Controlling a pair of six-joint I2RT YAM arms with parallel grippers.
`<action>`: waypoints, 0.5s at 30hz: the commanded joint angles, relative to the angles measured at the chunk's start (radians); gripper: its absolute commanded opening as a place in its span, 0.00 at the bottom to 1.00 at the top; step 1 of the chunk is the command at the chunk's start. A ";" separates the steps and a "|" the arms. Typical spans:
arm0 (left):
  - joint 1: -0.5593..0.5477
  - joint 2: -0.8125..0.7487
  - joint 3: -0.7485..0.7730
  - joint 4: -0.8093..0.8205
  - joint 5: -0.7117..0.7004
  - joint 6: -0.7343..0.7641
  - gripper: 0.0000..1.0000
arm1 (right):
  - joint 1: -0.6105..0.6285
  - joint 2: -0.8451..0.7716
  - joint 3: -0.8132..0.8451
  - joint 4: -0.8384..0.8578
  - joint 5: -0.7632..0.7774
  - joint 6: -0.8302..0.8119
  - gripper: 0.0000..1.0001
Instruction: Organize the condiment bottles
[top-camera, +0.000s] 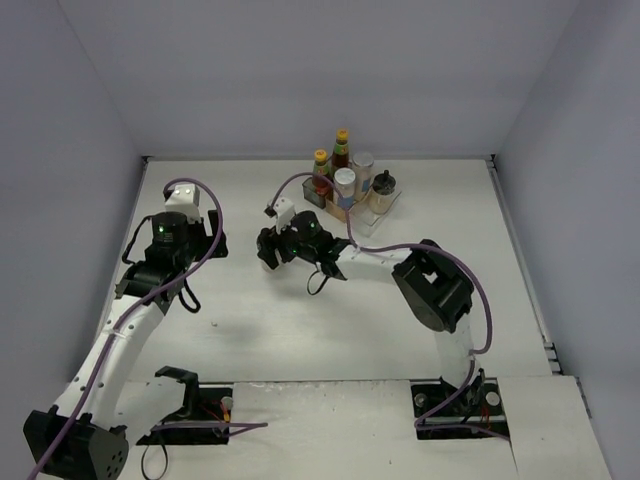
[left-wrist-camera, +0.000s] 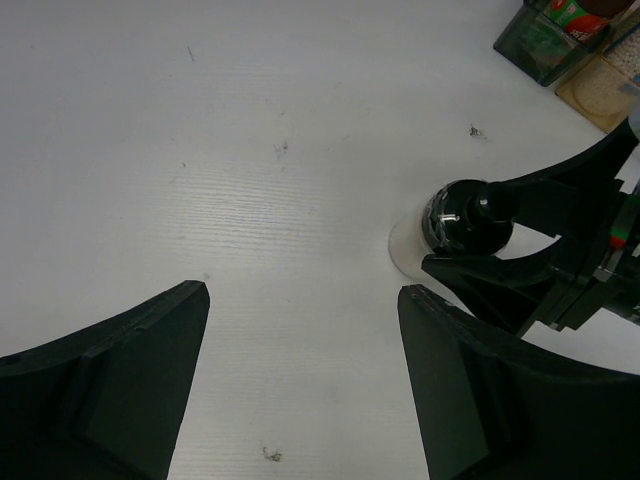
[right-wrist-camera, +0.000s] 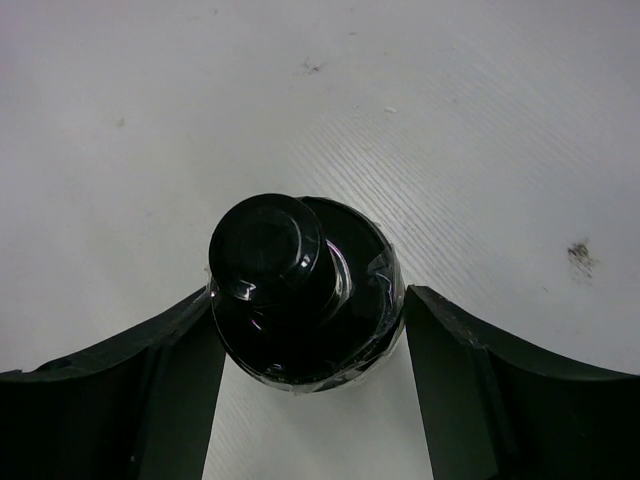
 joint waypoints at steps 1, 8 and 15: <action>0.009 -0.010 0.026 0.048 -0.013 0.004 0.77 | -0.013 -0.162 -0.026 0.049 0.096 -0.040 0.00; 0.009 -0.006 0.025 0.048 -0.011 0.003 0.77 | -0.134 -0.409 -0.136 0.001 0.163 -0.071 0.00; 0.008 0.001 0.023 0.049 -0.010 0.001 0.77 | -0.304 -0.544 -0.155 -0.076 0.211 -0.074 0.00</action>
